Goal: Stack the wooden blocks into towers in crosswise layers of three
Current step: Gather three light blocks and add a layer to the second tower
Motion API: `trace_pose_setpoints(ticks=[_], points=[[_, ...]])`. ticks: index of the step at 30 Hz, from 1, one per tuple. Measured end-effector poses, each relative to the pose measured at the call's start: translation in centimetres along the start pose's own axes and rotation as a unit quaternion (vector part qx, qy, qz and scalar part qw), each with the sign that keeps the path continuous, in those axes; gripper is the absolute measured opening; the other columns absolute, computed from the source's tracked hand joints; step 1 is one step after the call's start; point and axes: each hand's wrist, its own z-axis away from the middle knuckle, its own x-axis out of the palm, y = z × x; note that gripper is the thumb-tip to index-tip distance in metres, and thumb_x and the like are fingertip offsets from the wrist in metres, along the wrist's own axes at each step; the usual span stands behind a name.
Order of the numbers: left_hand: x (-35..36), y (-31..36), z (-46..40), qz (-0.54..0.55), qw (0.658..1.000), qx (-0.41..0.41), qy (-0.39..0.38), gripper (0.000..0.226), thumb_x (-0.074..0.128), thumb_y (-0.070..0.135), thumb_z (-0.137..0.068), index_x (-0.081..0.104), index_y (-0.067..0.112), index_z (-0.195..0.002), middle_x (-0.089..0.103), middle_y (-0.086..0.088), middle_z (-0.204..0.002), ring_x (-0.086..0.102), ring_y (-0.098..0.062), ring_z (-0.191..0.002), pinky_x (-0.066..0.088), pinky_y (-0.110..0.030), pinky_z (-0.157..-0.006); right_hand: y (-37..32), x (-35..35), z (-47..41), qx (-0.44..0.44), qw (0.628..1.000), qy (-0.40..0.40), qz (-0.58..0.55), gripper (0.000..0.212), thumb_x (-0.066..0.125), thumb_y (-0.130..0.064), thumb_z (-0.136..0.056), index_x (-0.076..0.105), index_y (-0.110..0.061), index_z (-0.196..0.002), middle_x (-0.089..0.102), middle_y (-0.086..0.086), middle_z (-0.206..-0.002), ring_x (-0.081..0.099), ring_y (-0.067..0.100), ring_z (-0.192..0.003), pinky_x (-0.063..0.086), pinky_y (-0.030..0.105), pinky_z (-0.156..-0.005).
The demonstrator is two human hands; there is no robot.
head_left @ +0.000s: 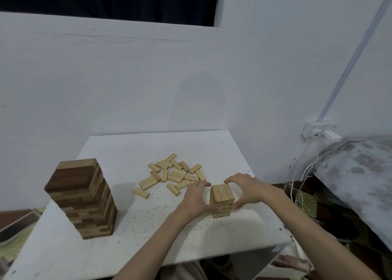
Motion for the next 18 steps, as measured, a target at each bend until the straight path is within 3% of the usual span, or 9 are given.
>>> trace_pose_setpoints(ticks=[12,18], points=[[0.11,0.25,-0.3,0.009,1.0,0.006,0.007,0.076,0.079,0.04,-0.071,0.043,0.02,-0.134,0.039,0.0,-0.14,0.028,-0.015,-0.132,0.027,-0.027,-0.106,-0.14,0.34,-0.18,-0.014,0.999,0.03,-0.013,0.075,0.074,-0.041,-0.079,0.036,-0.027,-0.142,0.037,-0.003,-0.145,0.033,0.018,-0.133,0.03,0.039,-0.11],[0.16,0.33,-0.43,0.037,0.999,-0.013,0.003,0.087,0.081,0.038,-0.068,0.036,0.016,-0.139,0.04,0.001,-0.139,0.033,-0.015,-0.13,0.031,-0.027,-0.106,-0.12,0.59,0.05,-0.016,0.999,0.033,-0.037,0.075,0.074,-0.04,-0.079,0.034,-0.028,-0.142,0.037,-0.003,-0.145,0.034,0.018,-0.133,0.031,0.038,-0.11]])
